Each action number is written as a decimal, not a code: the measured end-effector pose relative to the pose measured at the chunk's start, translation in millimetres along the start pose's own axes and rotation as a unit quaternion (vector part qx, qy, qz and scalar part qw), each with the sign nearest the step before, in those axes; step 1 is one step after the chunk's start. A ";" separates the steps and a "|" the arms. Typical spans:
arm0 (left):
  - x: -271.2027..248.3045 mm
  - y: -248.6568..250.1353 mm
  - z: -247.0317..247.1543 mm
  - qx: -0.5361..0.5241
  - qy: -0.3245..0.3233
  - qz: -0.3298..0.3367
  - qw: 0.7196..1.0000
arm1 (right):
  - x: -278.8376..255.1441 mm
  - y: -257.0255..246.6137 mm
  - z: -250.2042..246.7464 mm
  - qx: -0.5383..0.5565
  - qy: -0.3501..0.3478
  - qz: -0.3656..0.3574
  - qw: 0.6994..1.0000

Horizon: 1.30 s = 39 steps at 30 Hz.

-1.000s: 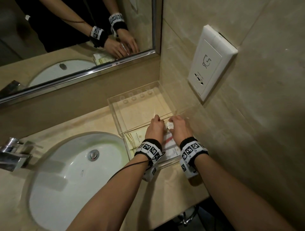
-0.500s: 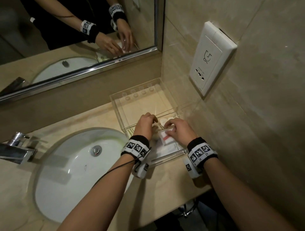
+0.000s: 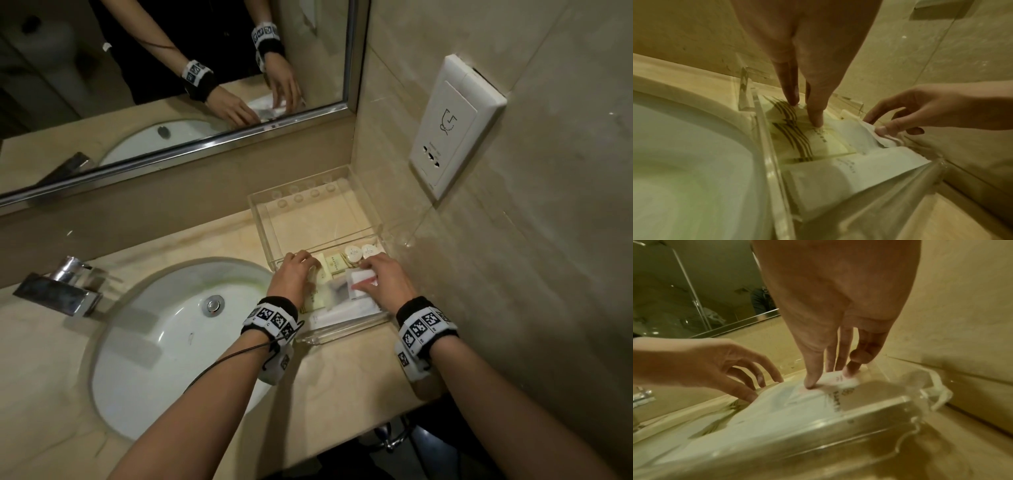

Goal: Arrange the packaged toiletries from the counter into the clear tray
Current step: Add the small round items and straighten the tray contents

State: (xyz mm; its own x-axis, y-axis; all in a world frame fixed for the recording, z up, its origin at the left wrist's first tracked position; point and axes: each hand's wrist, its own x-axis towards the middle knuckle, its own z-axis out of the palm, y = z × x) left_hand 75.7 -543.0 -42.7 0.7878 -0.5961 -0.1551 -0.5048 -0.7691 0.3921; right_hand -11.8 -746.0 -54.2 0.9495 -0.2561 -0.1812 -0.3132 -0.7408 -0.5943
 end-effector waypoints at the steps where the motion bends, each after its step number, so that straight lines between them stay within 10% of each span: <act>1: -0.7 -1.0 0.2 0.002 0.005 0.000 1.000 | 0.2 -3.6 -1.2 0.004 0.007 -0.010 1.000; 17: -35.2 6.0 24.4 0.069 0.016 0.163 0.984 | 5.5 -15.0 19.3 0.038 -0.008 -0.044 0.998; 39: -16.8 -14.5 14.3 0.057 0.027 0.067 0.996 | 4.6 -6.0 -1.1 0.064 0.024 -0.023 0.997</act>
State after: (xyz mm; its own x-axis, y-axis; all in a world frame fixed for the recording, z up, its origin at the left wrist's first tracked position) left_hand 64.7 -525.2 -58.8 0.7265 -0.6846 -0.0589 -0.6412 -0.7063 0.3000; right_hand -5.6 -743.4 -50.7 0.9601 -0.2546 -0.1154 -0.2609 -0.6680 -0.6969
